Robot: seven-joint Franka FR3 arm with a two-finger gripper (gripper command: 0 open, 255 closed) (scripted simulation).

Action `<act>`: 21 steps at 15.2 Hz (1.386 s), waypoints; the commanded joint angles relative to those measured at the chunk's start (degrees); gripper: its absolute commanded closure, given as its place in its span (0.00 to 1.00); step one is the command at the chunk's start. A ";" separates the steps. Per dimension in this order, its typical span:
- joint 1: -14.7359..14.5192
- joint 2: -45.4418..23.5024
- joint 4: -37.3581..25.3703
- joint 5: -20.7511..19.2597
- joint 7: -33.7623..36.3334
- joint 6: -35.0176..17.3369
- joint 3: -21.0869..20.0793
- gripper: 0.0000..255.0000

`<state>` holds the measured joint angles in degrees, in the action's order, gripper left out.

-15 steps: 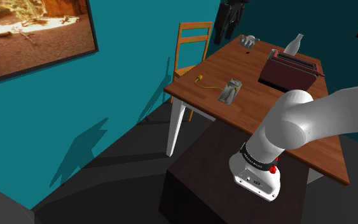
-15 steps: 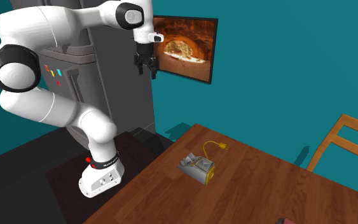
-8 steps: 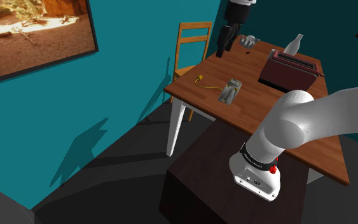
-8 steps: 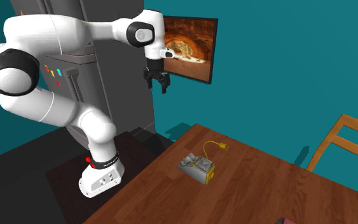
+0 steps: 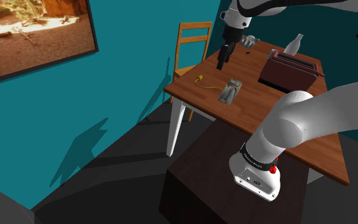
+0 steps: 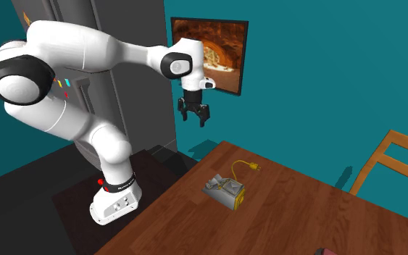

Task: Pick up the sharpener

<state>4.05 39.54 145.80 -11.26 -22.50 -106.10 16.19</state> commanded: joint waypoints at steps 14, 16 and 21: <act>0.09 -26.00 -1.34 -2.22 -20.16 -26.72 17.78 0.00; -0.58 -31.05 -2.93 0.40 -24.25 -30.07 20.01 0.00; -0.44 -45.03 -8.40 12.18 -37.43 -36.80 22.65 0.00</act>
<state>3.43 -1.89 138.86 -2.56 -56.41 -141.32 38.55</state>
